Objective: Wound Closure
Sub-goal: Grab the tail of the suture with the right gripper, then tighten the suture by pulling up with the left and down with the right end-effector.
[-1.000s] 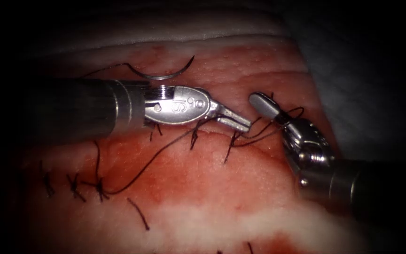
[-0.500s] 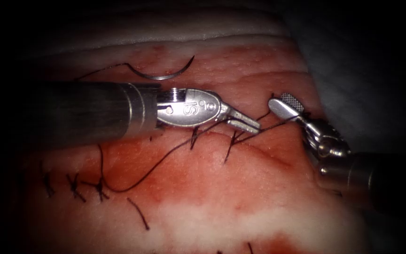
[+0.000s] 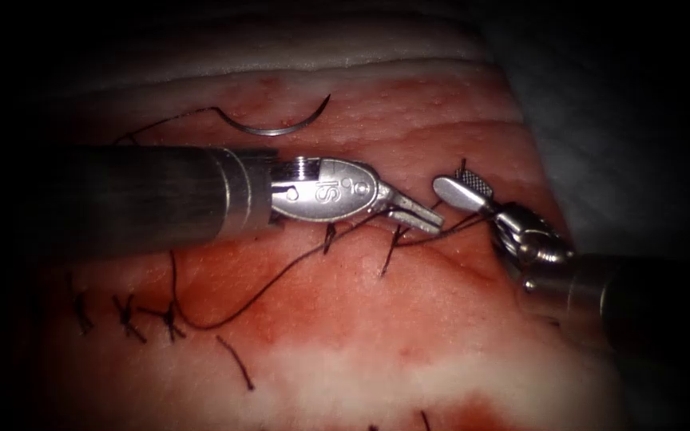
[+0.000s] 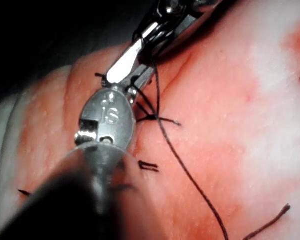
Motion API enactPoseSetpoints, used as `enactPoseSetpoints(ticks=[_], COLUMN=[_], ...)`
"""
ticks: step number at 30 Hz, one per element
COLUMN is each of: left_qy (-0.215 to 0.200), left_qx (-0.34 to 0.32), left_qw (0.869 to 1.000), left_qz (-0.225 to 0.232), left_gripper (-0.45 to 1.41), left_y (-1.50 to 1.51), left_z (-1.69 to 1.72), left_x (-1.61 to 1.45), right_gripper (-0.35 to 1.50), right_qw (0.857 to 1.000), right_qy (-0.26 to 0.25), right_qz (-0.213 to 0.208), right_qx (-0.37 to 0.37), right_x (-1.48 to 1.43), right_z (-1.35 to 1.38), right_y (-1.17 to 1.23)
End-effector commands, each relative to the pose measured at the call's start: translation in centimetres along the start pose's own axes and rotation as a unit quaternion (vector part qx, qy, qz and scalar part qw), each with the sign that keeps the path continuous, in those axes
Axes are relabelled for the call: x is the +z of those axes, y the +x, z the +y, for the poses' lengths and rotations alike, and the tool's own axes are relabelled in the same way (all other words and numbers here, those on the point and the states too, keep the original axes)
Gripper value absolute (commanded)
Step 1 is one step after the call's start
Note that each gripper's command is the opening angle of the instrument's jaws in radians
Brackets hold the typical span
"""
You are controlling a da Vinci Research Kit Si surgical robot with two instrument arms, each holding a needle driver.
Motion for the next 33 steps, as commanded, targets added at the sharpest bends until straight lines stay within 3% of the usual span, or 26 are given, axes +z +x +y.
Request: enactPoseSetpoints(ticks=[1, 4, 7, 9, 11, 17, 24, 29, 33], left_qy=[-0.001, -0.002, -0.003, -0.003, -0.003, -0.006, 0.002, 0.021, 0.033], left_qx=[-0.002, -0.001, 0.000, 0.000, -0.002, -0.005, -0.019, -0.038, -0.052], left_qw=[1.000, 1.000, 1.000, 1.000, 1.000, 1.000, 1.000, 0.999, 0.998], left_qz=[0.000, 0.000, 0.001, 0.001, 0.001, 0.001, -0.003, -0.008, -0.008], left_gripper=[-0.45, -0.45, -0.45, -0.45, -0.45, -0.45, -0.45, -0.45, -0.45], left_y=[-0.04, -0.05, -0.06, -0.07, -0.07, -0.10, -0.16, -0.21, -0.23], left_z=[-0.05, -0.03, -0.02, -0.02, -0.02, -0.02, -0.10, -0.43, -0.72], left_x=[0.04, 0.03, 0.02, 0.01, 0.01, -0.03, -0.26, -0.61, -0.75], right_gripper=[1.04, 1.03, 0.79, 0.32, -0.35, -0.35, -0.35, -0.35, -0.35], right_qw=[1.000, 1.000, 1.000, 1.000, 1.000, 0.999, 0.997, 0.992, 0.991], right_qy=[0.003, 0.000, 0.002, 0.007, 0.000, -0.009, 0.006, 0.010, 0.002], right_qz=[-0.001, -0.001, 0.000, 0.004, 0.012, 0.042, 0.065, 0.071, 0.047], right_qx=[0.000, 0.000, 0.002, 0.004, 0.005, 0.011, -0.042, -0.103, -0.128], right_x=[0.12, 0.14, 0.13, 0.11, 0.09, 0.03, -0.10, -0.25, -0.34], right_z=[-0.02, -0.03, -0.06, -0.08, -0.11, -0.18, -0.32, -0.51, -0.62], right_y=[-0.05, -0.05, -0.05, -0.04, -0.03, 0.01, 0.01, -0.09, -0.22])
